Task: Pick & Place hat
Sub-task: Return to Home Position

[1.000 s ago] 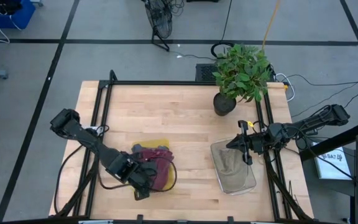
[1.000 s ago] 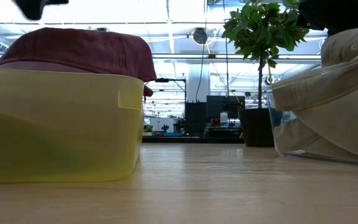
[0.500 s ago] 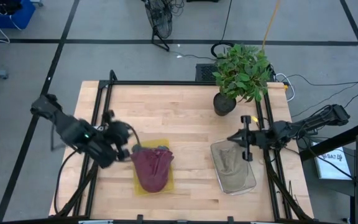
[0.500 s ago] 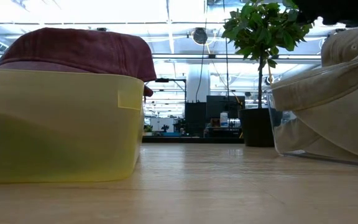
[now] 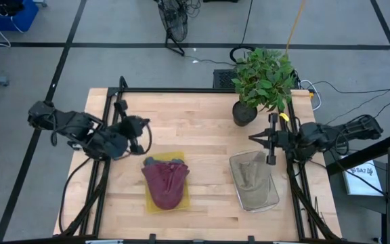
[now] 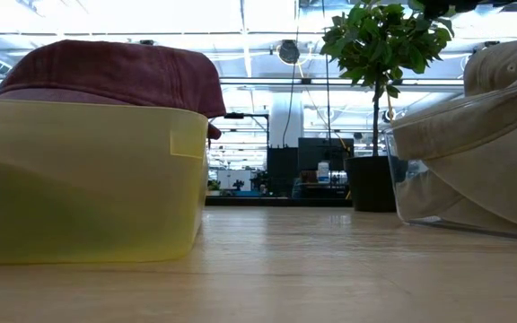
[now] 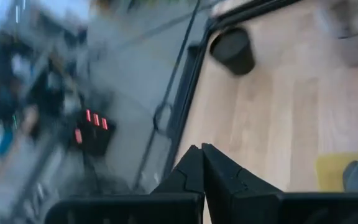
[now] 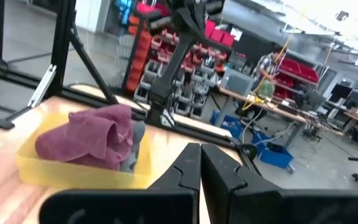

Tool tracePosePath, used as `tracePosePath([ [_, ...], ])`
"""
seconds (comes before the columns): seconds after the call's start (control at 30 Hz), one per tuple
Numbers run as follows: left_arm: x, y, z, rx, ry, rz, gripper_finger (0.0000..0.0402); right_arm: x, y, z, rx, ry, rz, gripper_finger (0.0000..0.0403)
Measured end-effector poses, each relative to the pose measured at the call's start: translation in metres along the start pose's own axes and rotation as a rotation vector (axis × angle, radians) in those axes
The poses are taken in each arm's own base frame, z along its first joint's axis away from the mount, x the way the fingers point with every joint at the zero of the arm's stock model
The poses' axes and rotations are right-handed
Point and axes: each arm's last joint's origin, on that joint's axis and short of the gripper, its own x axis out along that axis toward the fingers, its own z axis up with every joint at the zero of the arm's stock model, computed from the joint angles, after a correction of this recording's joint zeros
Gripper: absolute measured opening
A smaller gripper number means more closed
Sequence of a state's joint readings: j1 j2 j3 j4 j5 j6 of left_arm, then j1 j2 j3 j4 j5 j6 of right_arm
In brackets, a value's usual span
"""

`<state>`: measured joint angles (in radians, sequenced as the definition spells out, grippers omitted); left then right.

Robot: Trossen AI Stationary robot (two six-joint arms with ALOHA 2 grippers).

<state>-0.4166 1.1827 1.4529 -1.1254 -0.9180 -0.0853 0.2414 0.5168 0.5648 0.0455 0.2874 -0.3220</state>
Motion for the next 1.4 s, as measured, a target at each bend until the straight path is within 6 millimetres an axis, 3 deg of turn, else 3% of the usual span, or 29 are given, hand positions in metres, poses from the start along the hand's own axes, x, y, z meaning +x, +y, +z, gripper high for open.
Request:
tracePosePath([
  [0.13, -0.003, -0.001, 0.008, 0.14, -0.159, -0.049, 0.0005, -0.01, -0.006, 0.005, 0.005, 0.001, -0.007, 0.0],
  [0.23, -0.002, 0.005, 0.009, 0.223, -0.297, -0.181, 0.0003, -0.024, -0.01, 0.008, 0.013, 0.004, 0.04, 0.0],
  [0.4, 0.007, 0.01, 0.0, 0.223, -0.536, -0.309, 0.0002, -0.049, -0.014, 0.007, 0.057, -0.112, 0.117, 0.0],
  [0.6, 0.027, 0.009, -0.049, 0.127, -0.543, -0.29, 0.0002, -0.055, -0.009, -0.015, 0.088, -0.111, 0.109, 0.0],
  [0.8, 0.034, 0.002, -0.098, 0.002, -0.641, -0.277, 0.0001, -0.05, -0.001, -0.037, 0.124, -0.141, 0.077, 0.0],
  [0.93, 0.041, -0.006, -0.121, -0.082, -0.801, -0.343, 0.0001, -0.045, 0.006, -0.053, 0.139, -0.186, 0.063, 0.0],
  [1.17, 0.06, -0.015, -0.156, -0.242, -0.726, -0.335, 0.0002, -0.038, 0.012, -0.076, 0.166, -0.174, 0.034, 0.0],
  [1.4, 0.07, -0.029, -0.182, -0.232, -0.735, -0.371, 0.0002, -0.034, 0.013, -0.086, 0.181, -0.166, 0.081, 0.0],
])
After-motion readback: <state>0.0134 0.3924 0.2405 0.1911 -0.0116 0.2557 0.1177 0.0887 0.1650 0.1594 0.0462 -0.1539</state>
